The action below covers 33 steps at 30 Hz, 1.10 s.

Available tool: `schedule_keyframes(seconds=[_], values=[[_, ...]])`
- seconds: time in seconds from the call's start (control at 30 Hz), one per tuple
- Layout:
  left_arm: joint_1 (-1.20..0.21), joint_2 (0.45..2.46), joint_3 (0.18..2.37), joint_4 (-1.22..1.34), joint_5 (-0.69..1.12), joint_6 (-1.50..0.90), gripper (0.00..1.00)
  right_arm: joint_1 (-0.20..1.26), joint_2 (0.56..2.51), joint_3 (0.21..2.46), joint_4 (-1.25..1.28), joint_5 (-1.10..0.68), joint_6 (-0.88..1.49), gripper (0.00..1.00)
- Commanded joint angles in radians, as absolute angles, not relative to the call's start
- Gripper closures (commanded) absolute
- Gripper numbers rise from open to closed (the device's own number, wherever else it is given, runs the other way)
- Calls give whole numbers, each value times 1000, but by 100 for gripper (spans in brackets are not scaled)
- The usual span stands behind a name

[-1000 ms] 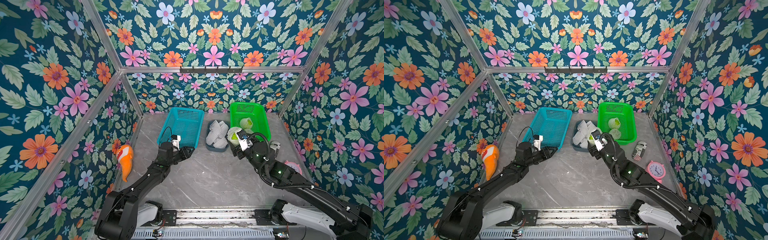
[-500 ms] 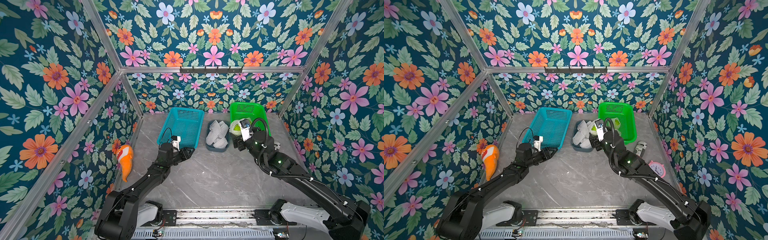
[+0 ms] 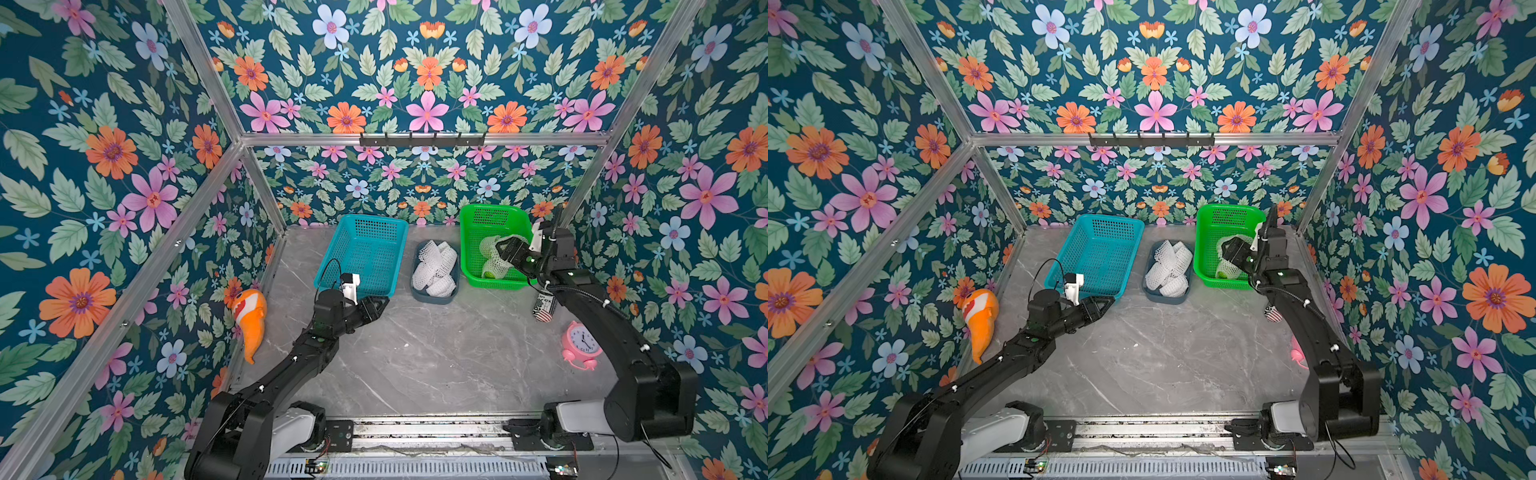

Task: Sleeve custard apples in foam nets
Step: Place the custard apple in the basket.

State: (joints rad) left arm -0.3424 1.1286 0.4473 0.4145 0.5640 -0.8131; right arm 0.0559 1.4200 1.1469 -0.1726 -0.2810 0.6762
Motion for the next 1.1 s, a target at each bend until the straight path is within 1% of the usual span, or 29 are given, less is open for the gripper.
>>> schedule_keyframes(seconds=[0.0, 0.13, 0.3, 0.43, 0.5, 0.7, 0.77, 0.83, 0.9, 1.07], values=[[-344, 1120, 439, 445, 572, -826, 59, 23, 1509, 1190, -77, -438, 873, 18], [-345, 1117, 431, 449, 572, -828, 59, 20, 1648, 1297, -67, -468, 947, 18], [-345, 1111, 420, 448, 568, -830, 59, 20, 1836, 1379, 26, -500, 1085, 19], [-344, 1111, 416, 448, 565, -831, 59, 20, 1920, 1409, 77, -478, 1180, 19], [-344, 1111, 416, 446, 560, -832, 59, 20, 1969, 1446, 96, -501, 1217, 19], [-344, 1130, 418, 447, 560, -828, 59, 24, 2079, 1565, 10, -519, 1267, 19], [-344, 1136, 419, 449, 557, -830, 59, 26, 2099, 1587, -40, -500, 1280, 19], [-344, 1142, 420, 452, 557, -831, 59, 31, 2106, 1606, -76, -472, 1275, 19], [-344, 1143, 420, 451, 557, -830, 59, 36, 2127, 1639, -108, -480, 1273, 19], [-345, 1149, 420, 446, 557, -827, 59, 57, 2186, 1754, -279, -467, 1211, 19]])
